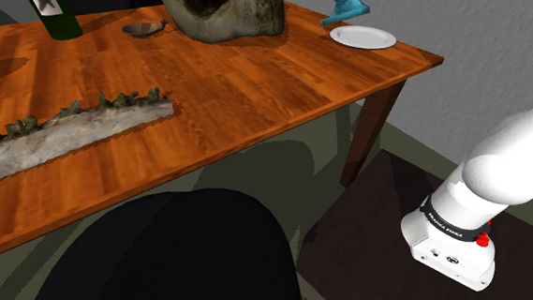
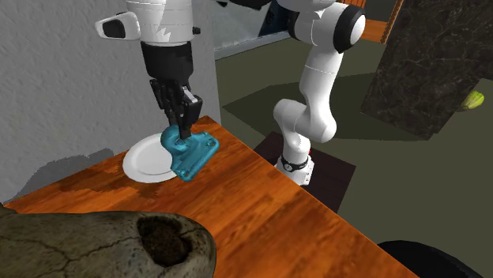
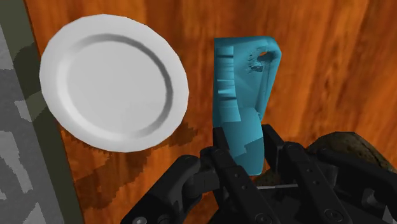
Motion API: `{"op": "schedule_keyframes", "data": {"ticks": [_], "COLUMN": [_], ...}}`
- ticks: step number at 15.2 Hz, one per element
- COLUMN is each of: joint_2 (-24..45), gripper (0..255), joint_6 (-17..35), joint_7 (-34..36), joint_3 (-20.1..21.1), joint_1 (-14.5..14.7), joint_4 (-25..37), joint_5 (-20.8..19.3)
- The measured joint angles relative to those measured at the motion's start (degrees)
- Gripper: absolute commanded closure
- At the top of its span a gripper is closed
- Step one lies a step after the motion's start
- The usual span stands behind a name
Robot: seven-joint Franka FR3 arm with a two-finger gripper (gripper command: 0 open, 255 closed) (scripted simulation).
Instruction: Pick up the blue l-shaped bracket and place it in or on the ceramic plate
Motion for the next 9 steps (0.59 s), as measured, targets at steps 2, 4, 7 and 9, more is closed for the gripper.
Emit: {"op": "schedule_keyframes", "data": {"ticks": [2, 4, 7, 9], "joint_2": [0.7, 0.8, 2.8, 4.4], "gripper": [255, 255, 255, 255], "joint_6": [-0.7, -0.3, -1.2, -1.7], "joint_7": [-3.1, -6.0, -10.5, -13.5], "joint_3": [-2.1, -4.0, -7.0, -9.0], "joint_1": [-1.1, -2.1, -3.6, -4.6], "joint_4": [1.3, 1.0, 3.8, 5.9], "joint_5": [-0.2, -0.4, -0.4, -0.2]}}
